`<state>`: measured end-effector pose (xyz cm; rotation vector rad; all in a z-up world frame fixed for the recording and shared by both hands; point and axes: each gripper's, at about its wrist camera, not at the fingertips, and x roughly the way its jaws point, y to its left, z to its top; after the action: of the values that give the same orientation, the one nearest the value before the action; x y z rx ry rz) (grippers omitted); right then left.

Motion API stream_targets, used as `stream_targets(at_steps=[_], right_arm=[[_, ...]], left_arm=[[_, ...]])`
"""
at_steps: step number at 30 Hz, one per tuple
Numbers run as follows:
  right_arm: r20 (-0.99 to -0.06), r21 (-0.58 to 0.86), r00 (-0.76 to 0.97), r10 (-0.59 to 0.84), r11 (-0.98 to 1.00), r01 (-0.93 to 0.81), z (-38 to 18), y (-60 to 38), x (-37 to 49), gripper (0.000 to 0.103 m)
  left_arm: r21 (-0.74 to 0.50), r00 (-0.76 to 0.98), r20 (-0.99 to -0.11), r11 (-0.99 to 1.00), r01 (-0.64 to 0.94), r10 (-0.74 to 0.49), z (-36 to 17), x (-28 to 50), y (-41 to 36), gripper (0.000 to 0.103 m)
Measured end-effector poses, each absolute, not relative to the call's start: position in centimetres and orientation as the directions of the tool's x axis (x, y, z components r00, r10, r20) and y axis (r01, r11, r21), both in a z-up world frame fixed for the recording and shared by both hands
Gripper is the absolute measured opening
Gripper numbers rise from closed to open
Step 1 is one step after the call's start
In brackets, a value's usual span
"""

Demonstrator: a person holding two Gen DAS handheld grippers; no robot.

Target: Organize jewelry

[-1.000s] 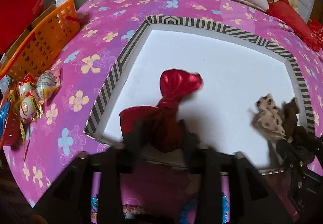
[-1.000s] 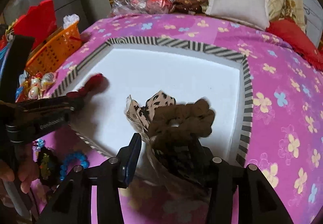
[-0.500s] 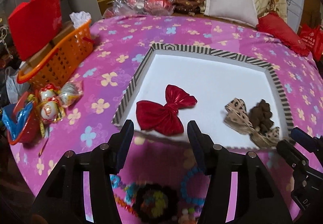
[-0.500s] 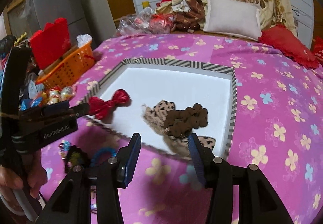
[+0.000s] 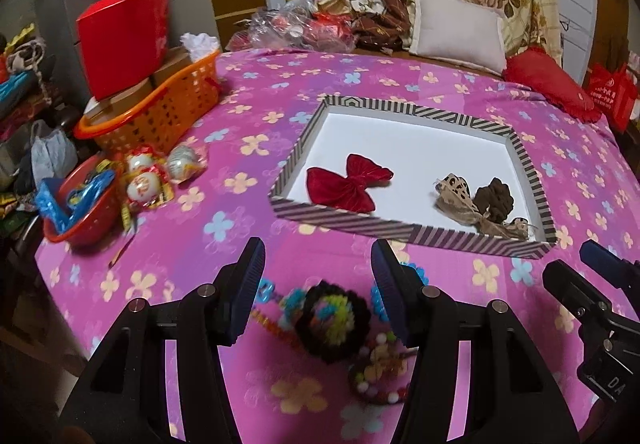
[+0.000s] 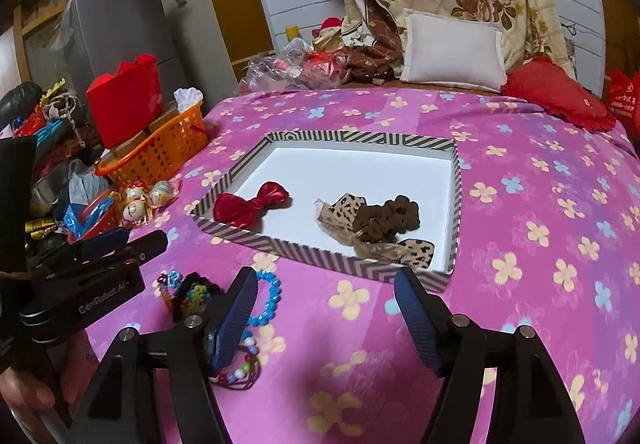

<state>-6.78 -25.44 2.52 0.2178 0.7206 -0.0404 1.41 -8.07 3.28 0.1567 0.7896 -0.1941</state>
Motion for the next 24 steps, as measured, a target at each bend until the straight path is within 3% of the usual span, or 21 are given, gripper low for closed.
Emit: stream_targets(at_steps=[24], right_arm=[[-0.650, 0.181, 0.757, 0.066, 0.981, 0.070, 3.1, -21.7, -9.5, 0.073]], left_arm=[[0.057, 0.746, -0.659, 0.983, 0.175, -0.095, 4.9, -4.3, -4.9, 0.055]])
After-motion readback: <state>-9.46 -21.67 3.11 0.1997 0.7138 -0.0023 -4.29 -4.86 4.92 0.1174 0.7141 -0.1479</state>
